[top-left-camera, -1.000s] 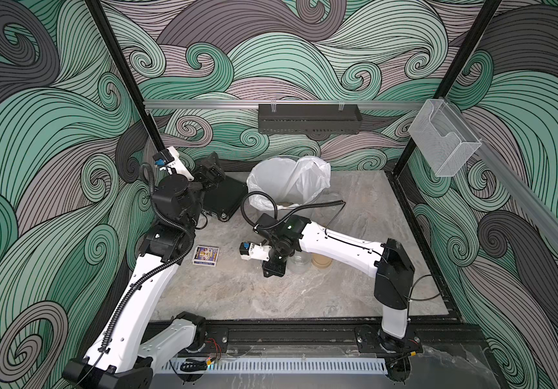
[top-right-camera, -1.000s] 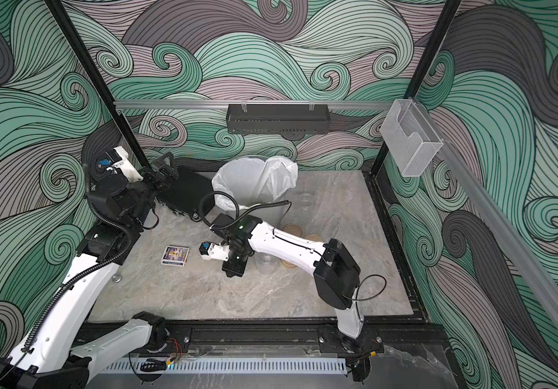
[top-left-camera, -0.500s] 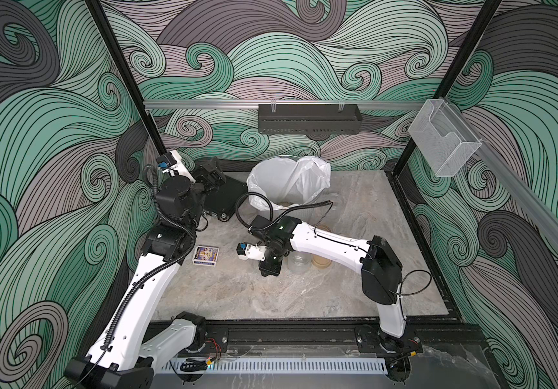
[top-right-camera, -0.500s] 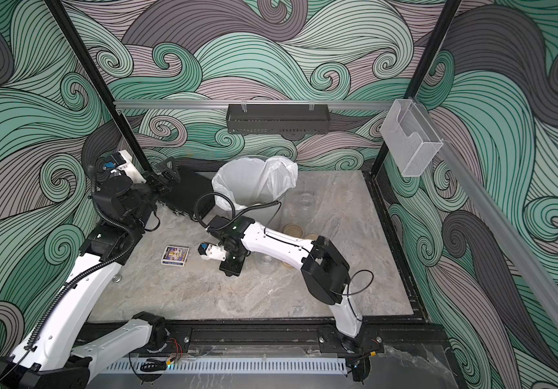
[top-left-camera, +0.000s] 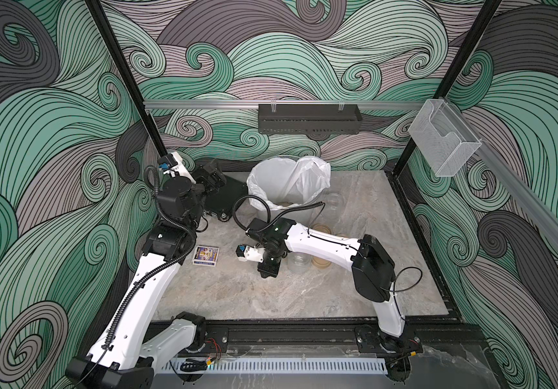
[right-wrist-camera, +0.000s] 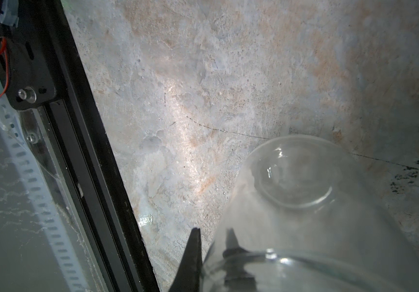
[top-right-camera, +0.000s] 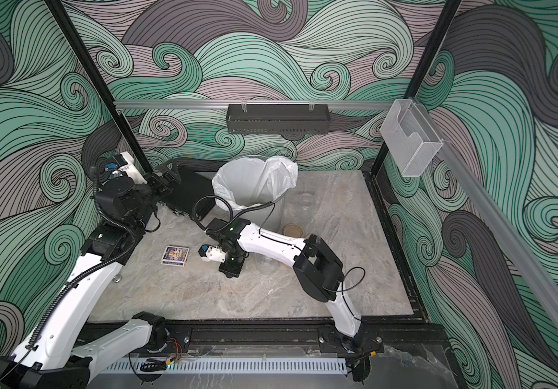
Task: Empty moldy rice from jars
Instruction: Place the jar at the center of the board.
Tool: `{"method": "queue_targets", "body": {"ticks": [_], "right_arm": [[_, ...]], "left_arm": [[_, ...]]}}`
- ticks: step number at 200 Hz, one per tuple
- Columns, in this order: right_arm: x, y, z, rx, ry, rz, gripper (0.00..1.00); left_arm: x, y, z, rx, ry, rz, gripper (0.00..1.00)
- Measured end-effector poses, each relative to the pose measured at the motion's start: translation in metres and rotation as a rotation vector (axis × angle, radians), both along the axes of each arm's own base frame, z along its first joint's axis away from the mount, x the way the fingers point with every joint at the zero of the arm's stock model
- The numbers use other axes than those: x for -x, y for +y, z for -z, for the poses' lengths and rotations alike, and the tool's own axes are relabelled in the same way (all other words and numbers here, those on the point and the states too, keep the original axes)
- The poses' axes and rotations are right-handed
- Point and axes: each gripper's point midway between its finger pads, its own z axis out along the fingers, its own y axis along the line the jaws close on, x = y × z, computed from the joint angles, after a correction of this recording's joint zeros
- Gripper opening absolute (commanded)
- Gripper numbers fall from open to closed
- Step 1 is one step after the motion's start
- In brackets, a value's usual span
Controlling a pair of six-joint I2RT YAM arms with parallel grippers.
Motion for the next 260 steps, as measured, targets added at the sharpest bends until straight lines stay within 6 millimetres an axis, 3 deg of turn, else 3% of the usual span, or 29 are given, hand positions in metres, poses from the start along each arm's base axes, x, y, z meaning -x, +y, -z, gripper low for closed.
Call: {"method": "queue_targets", "body": {"ticks": [67,155,260], "right_arm": [[-0.006,0.003,-0.004,-0.004,-0.021,0.021,0.2],[-0.009,0.009,-0.013,-0.029,-0.042,0.025,0.29],[0.003,-0.017,-0.082,-0.144,-0.121,0.053,0.35]], "left_arm": [[0.0,0.002,0.003,-0.002,0.009,-0.003,0.99],[0.001,0.006,0.004,-0.002,0.01,-0.013,0.99],[0.0,0.008,0.011,-0.009,0.027,-0.021,0.99]]}}
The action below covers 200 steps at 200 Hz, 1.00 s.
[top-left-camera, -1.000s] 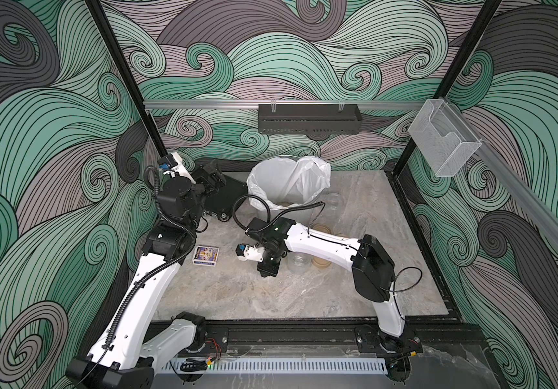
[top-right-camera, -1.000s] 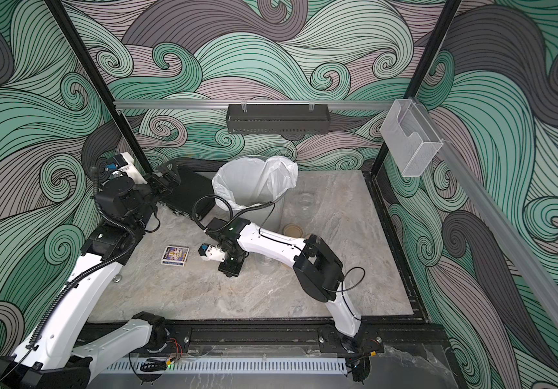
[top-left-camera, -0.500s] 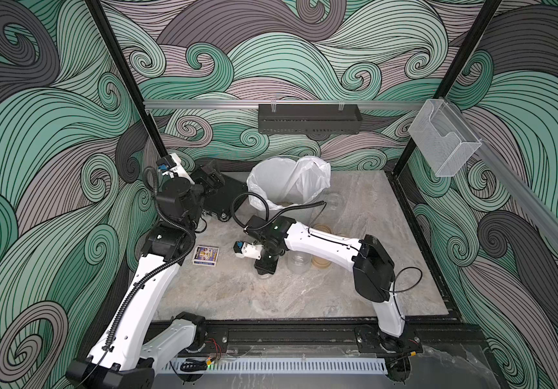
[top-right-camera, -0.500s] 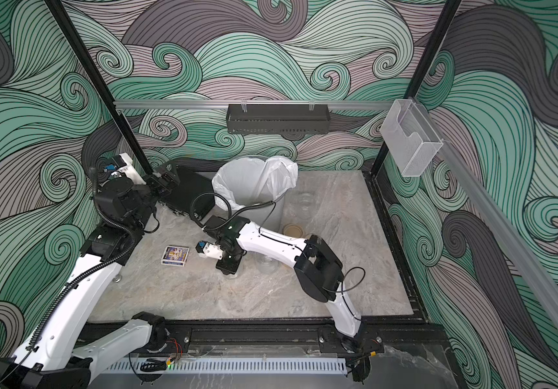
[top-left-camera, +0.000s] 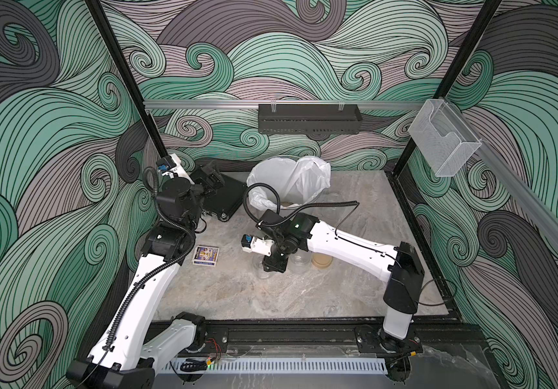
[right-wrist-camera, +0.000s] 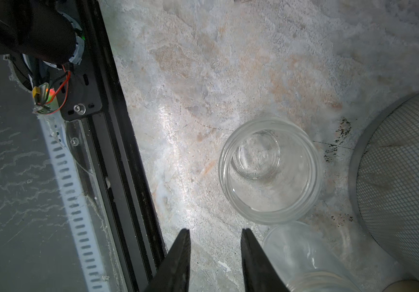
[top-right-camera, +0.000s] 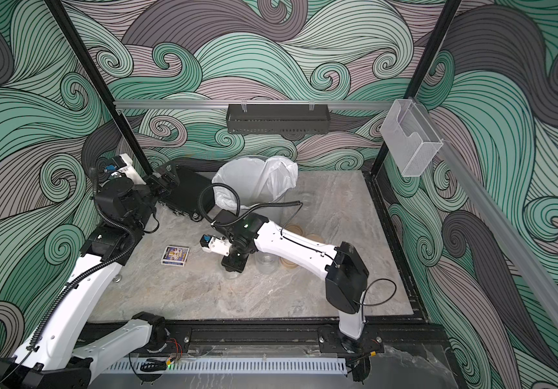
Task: Empty moldy rice from jars
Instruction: Place the jar at the center of the board, then reset both arms
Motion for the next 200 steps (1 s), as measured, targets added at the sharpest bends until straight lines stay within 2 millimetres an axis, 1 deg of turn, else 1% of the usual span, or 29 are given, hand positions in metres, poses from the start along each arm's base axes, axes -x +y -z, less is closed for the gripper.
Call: {"method": "queue_targets", "body": {"ticks": [55,80,103,118,159,183,200], "right_arm": [[0.006,-0.012,-0.034,-0.085,-0.049,0.012,0.38],[0.01,-0.022,-0.05,-0.125,-0.079,0.023,0.41],[0.009,-0.033,-0.06,-0.15,-0.112,0.048,0.42],[0.003,-0.042,-0.066,-0.162,-0.132,0.081,0.42],[-0.027,-0.073,-0.079,-0.195,-0.193,0.211,0.44],[-0.042,-0.096,-0.09,-0.235,-0.238,0.297,0.47],[-0.053,-0.116,-0.098,-0.272,-0.274,0.373,0.49]], "left_arm": [[-0.001,0.002,0.012,-0.021,0.026,-0.013,0.99],[-0.002,0.003,0.015,-0.026,0.033,-0.017,0.99],[-0.002,0.003,0.016,-0.031,0.036,-0.019,0.99],[-0.002,0.004,0.017,-0.034,0.037,-0.022,0.99],[-0.002,0.006,0.023,-0.052,0.052,-0.03,0.99],[-0.002,0.007,0.023,-0.061,0.052,-0.037,0.99],[-0.002,0.008,0.023,-0.071,0.054,-0.041,0.99]]}}
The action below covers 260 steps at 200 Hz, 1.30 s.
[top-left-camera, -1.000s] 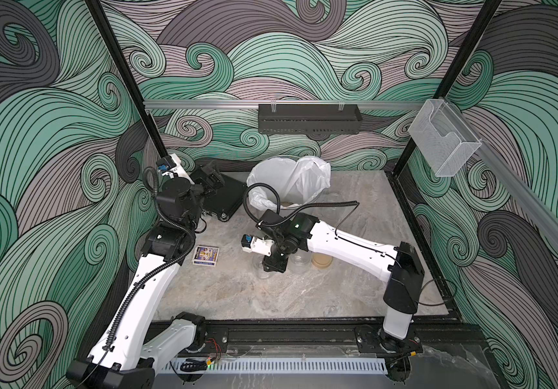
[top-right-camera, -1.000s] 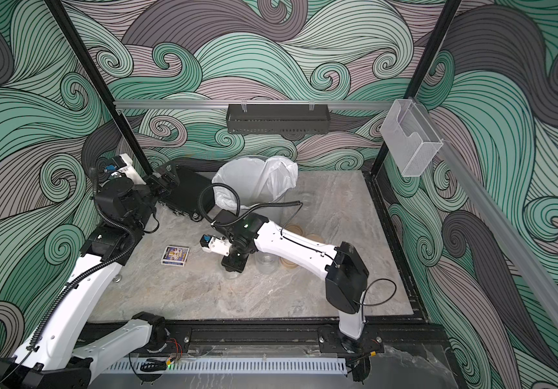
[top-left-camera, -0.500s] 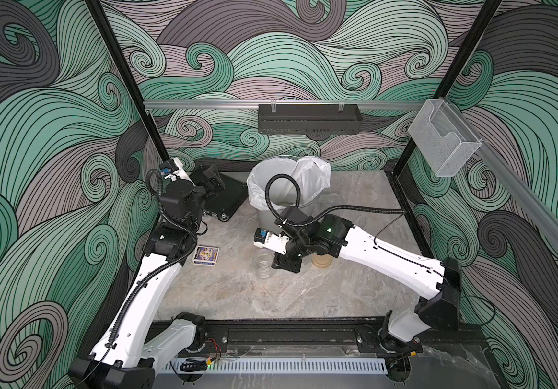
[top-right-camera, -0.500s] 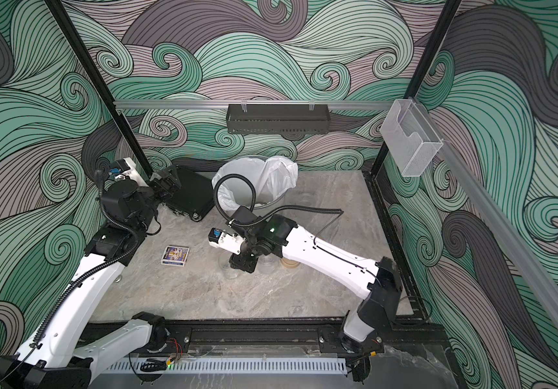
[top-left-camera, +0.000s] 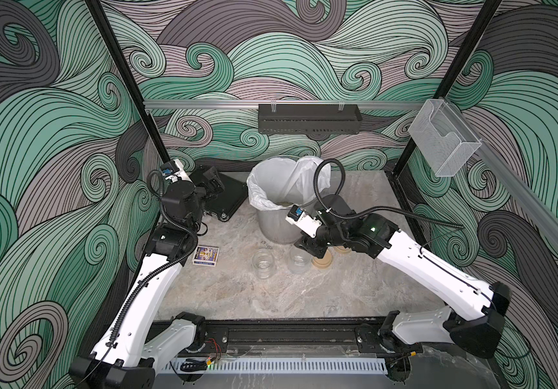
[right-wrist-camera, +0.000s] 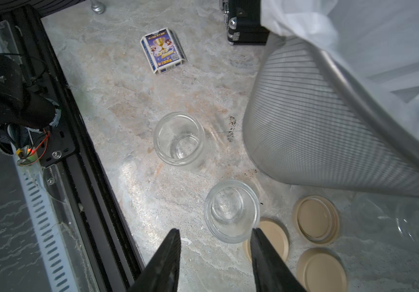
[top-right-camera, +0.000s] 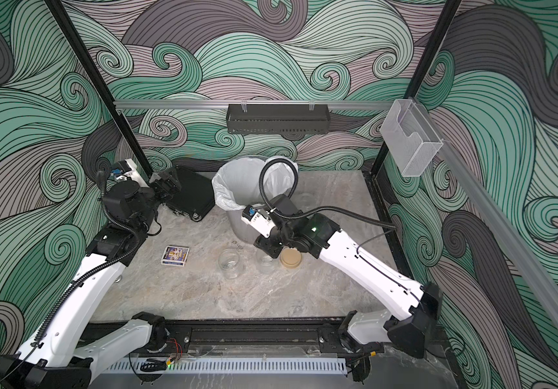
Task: Empty moldy rice from jars
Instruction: Reset both arms
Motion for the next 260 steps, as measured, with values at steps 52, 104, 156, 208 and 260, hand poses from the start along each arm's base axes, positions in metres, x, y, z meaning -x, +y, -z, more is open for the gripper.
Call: {"method": "queue_targets", "body": {"ticks": [52,104,156,208,260], "right_arm": [[-0.047,-0.064,-0.003,-0.083,-0.059,0.27,0.57],[-0.088,-0.141,0.021,-0.156,-0.049,0.591,0.92],[-0.11,-0.205,0.064,-0.223,-0.025,0.848,0.99],[-0.114,-0.241,0.124,-0.253,-0.092,0.962,0.99],[-0.121,-0.256,0.173,-0.203,-0.124,1.024,0.99]], "left_arm": [[-0.001,0.004,0.013,-0.059,0.033,-0.017,0.99],[-0.002,0.012,0.046,-0.158,0.108,-0.053,0.98],[-0.013,0.017,0.101,-0.325,0.225,-0.058,0.99],[-0.017,0.025,0.181,-0.468,0.399,-0.063,0.99],[-0.021,0.035,0.24,-0.504,0.502,-0.091,0.99]]}}
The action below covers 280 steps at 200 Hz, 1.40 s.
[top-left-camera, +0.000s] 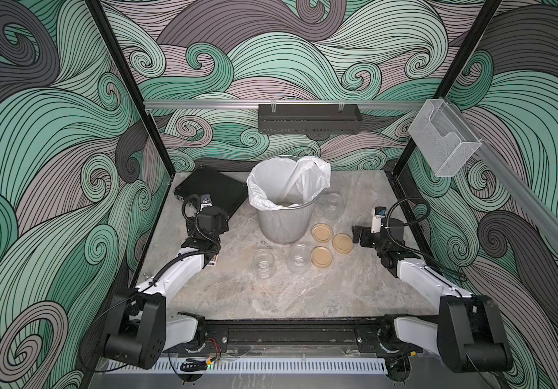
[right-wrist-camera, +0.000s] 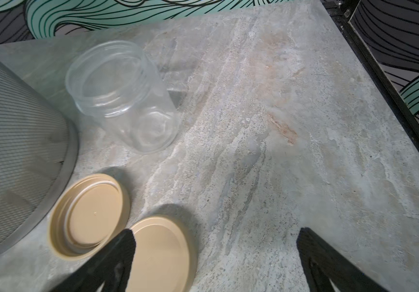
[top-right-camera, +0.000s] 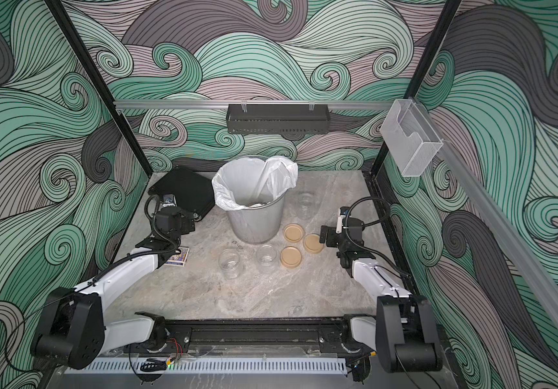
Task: Empty moldy rice from jars
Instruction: Reset both arms
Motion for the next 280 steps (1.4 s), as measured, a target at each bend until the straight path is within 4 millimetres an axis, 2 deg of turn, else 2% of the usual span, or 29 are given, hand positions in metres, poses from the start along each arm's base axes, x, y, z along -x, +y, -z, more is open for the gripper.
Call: {"method": "queue_targets", "body": {"ticks": [20,50,62,84,98,113,129,139,190,280], "right_arm": [[-0.001,-0.005,0.013,0.001,0.008,0.022,0.99],[-0.015,-0.019,0.007,0.005,-0.053,0.067,0.99],[-0.022,-0.023,0.005,0.012,-0.071,0.074,0.99],[-0.033,-0.025,0.007,0.027,-0.103,0.067,0.99],[-0.036,-0.021,0.011,0.035,-0.112,0.039,0.99],[-0.037,-0.017,0.011,0.038,-0.151,0.01,0.99],[-0.032,-0.014,0.018,0.039,-0.156,-0.008,0.99],[-0.031,-0.013,0.019,0.04,-0.155,-0.015,0.99],[-0.036,-0.011,0.008,0.045,-0.206,-0.027,0.99],[-0.036,-0.011,0.007,0.046,-0.208,-0.028,0.99]], "left_arm": [[0.0,0.006,0.019,0.001,0.005,-0.021,0.99],[0.011,0.029,0.055,0.031,0.047,-0.081,0.99],[0.011,0.034,0.059,0.049,0.056,-0.085,0.99],[0.004,0.034,0.048,0.05,-0.019,-0.05,0.99],[0.006,0.035,0.047,0.061,-0.069,-0.032,0.98],[0.006,0.042,0.062,0.072,-0.081,-0.034,0.99],[0.003,0.046,0.086,0.075,-0.04,-0.029,0.99],[0.006,0.045,0.094,0.082,-0.006,-0.023,0.99],[-0.007,0.04,0.075,0.101,-0.069,0.015,0.99],[-0.008,0.039,0.075,0.104,-0.068,0.018,0.99]]}}
